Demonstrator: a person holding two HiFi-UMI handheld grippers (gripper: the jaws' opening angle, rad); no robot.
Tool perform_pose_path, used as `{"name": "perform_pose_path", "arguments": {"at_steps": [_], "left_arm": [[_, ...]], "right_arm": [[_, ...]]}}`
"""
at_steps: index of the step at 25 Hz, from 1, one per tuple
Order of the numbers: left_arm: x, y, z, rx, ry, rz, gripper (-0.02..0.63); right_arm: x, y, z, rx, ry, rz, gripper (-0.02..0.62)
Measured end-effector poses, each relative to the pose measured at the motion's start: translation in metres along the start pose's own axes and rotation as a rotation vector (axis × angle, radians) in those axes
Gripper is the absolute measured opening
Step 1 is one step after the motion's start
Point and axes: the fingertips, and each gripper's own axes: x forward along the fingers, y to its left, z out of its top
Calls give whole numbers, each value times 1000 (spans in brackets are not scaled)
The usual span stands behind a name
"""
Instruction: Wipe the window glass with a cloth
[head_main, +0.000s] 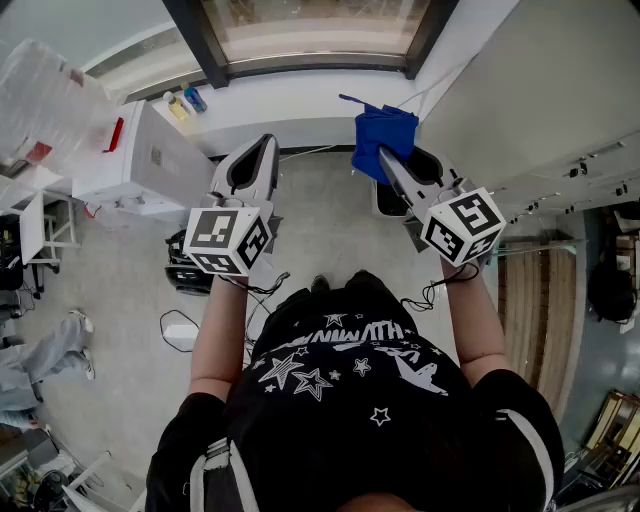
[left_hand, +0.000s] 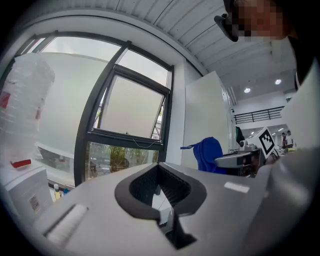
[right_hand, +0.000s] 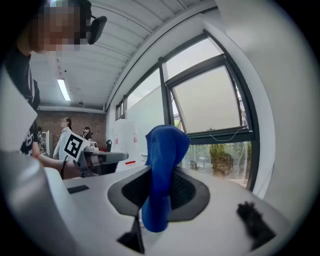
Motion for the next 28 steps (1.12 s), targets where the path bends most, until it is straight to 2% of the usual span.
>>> {"name": "perform_pose_path", "arguments": {"at_steps": [11,15,20,28], "left_arm": [[0,-2,4,-1,-16,-8,8],[-7,2,-1,-5,-8,2,8],[-23,22,-9,-22,-4,27,8],[-26,48,-6,-31,-18,78,8]], "right_arm": [[6,6,3,-19,6,4,86],[11,6,2,7,3,-17,86],[24,9,-6,33,19,-38,87],[38,11,-7,61,11,-17,87]]}}
